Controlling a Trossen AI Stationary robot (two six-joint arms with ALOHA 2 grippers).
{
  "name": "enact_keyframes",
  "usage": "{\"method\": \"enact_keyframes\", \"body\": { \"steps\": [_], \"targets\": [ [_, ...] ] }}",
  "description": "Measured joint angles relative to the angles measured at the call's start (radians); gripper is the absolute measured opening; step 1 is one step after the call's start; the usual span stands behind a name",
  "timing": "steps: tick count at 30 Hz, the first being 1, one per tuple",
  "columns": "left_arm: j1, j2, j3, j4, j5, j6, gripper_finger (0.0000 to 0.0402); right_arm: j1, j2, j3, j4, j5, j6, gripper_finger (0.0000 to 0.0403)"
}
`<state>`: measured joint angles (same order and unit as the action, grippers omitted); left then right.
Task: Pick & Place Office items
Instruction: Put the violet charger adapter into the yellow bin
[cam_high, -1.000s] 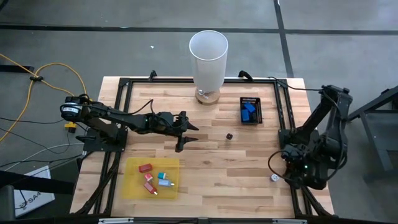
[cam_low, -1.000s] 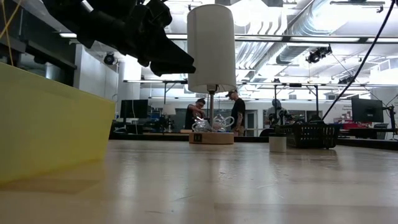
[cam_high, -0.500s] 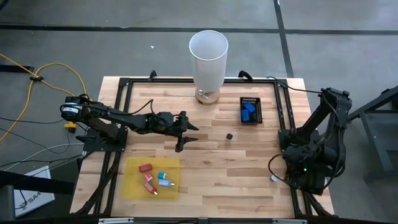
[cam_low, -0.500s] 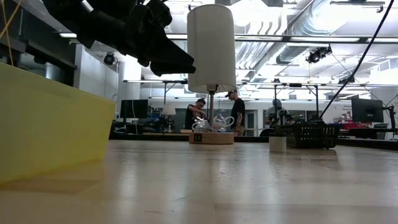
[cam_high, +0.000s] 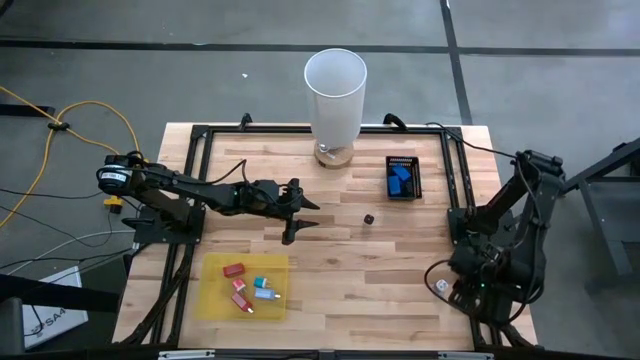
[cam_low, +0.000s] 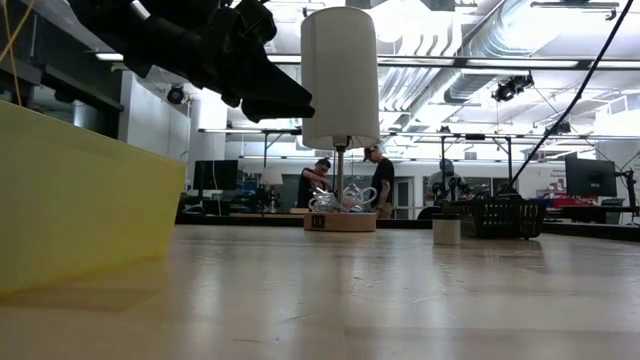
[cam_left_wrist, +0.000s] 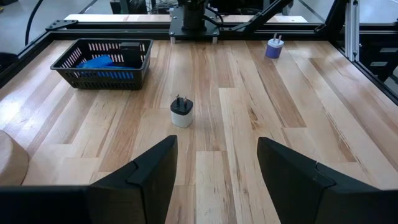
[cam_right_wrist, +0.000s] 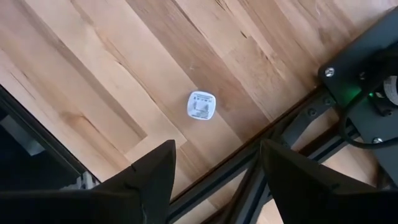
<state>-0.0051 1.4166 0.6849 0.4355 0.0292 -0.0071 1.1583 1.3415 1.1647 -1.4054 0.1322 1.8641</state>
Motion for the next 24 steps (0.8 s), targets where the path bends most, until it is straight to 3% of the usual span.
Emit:
{"method": "enact_keyframes", "body": {
  "steps": [24],
  "targets": [
    [0.000, 0.000, 0.000, 0.000, 0.000, 0.000, 0.0216, -0.009, 0.003, -0.235, 0.292, -0.004, 0.002, 0.0222]
  ]
}}
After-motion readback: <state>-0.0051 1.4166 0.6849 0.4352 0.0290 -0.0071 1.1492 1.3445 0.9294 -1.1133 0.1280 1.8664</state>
